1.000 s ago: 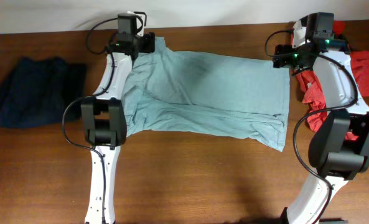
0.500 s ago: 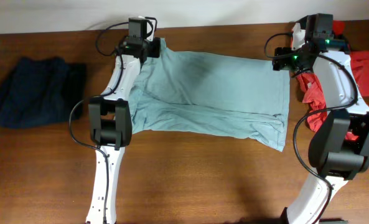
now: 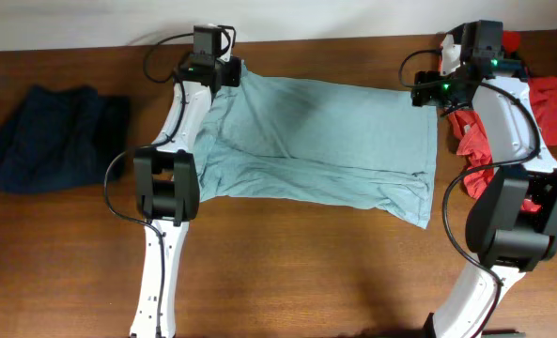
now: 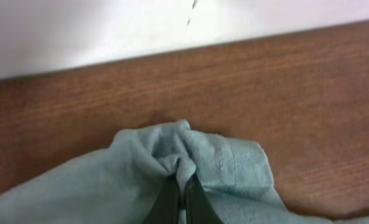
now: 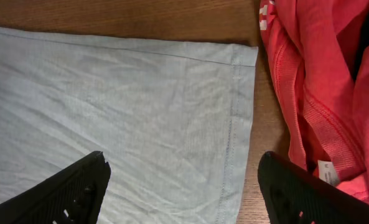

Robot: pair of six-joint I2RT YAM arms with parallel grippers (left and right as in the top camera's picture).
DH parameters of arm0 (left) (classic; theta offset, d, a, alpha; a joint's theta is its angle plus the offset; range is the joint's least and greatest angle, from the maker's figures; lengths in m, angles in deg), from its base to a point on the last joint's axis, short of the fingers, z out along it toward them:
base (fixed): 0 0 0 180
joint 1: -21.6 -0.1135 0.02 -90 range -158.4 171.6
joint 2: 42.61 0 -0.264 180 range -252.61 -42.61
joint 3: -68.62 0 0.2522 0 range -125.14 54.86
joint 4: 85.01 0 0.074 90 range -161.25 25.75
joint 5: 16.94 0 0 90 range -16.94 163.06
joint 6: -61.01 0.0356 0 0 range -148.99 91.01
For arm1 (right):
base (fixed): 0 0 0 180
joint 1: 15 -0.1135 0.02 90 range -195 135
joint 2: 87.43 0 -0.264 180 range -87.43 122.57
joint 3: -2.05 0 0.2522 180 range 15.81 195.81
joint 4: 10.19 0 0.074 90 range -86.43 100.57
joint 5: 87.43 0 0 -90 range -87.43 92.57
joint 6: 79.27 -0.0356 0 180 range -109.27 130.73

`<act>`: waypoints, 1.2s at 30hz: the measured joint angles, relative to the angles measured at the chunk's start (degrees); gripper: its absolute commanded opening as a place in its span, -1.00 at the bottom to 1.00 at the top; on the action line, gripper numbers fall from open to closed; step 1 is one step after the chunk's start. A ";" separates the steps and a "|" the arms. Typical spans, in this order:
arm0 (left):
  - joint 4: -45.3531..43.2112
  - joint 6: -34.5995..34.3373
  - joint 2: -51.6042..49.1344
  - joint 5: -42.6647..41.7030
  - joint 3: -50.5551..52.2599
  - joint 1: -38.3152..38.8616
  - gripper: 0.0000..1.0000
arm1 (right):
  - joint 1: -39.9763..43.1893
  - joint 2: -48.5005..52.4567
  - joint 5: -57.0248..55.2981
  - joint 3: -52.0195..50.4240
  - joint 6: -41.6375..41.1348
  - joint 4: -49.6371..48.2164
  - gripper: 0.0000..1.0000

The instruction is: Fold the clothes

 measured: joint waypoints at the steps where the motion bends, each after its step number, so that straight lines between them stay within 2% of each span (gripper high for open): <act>1: 1.29 0.02 -0.28 0.00 -1.01 0.00 -0.99 | 0.00 0.02 0.00 0.00 0.00 -0.02 0.59; 12: 20.83 -0.02 -2.25 1.68 -19.69 0.00 -0.99 | 0.00 0.00 -0.02 0.00 0.15 -3.74 0.60; 17: 25.05 -0.04 -2.25 2.62 -24.81 -0.04 -0.99 | 0.00 0.11 -0.52 0.00 0.42 -5.20 0.59; 25: 29.49 -0.04 -2.25 3.23 -25.59 -0.15 -0.99 | 0.00 6.58 -1.09 0.07 0.57 -6.54 0.59; 36: 30.29 -0.04 -2.25 3.43 -25.59 -0.15 -0.99 | 0.00 13.38 -1.49 0.04 0.55 -12.96 0.58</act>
